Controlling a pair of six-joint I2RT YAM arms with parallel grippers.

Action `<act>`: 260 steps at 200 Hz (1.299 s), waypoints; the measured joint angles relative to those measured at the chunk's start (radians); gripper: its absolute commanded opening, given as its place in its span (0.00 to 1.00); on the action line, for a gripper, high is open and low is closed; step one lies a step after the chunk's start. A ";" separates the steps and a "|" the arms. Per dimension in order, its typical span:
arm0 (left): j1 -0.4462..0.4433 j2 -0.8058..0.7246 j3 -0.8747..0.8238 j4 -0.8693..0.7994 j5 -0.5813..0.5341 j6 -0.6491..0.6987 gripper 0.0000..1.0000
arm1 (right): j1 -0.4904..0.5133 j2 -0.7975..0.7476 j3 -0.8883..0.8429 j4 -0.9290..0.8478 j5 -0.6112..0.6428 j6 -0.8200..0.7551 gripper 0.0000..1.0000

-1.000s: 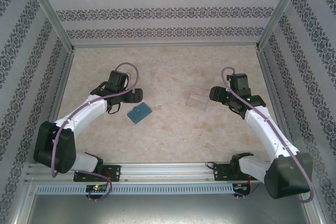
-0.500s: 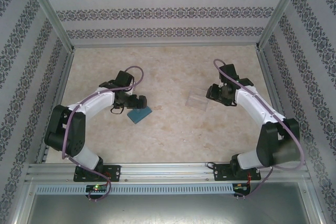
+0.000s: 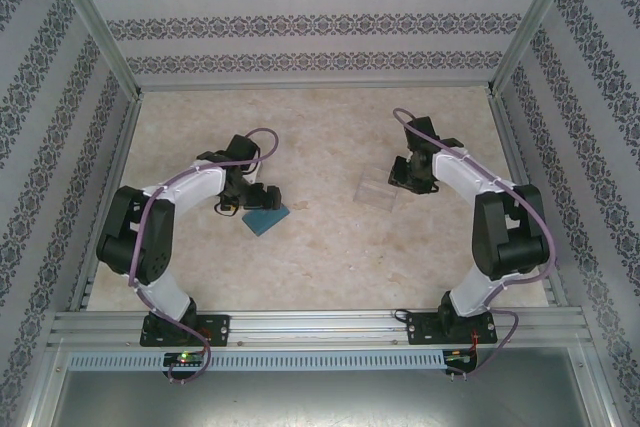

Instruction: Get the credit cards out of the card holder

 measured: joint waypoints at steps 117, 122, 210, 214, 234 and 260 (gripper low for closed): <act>-0.054 0.031 -0.013 -0.019 0.084 0.002 0.95 | 0.074 0.095 0.137 -0.009 -0.003 -0.027 0.07; -0.059 0.031 -0.020 -0.016 0.087 -0.005 0.95 | 0.084 0.102 0.150 -0.014 -0.001 -0.027 0.07; -0.130 -0.027 -0.088 0.003 0.081 -0.079 0.94 | 0.271 0.284 0.457 -0.126 0.060 -0.065 0.04; -0.131 -0.032 -0.091 0.000 0.076 -0.083 0.94 | 0.277 0.292 0.470 -0.131 0.066 -0.066 0.04; -0.131 -0.061 -0.098 -0.022 0.045 -0.095 0.94 | 0.310 0.341 0.553 -0.168 0.094 -0.077 0.04; -0.131 -0.114 -0.099 -0.039 0.016 -0.115 0.94 | 0.335 0.393 0.634 -0.215 0.127 -0.080 0.04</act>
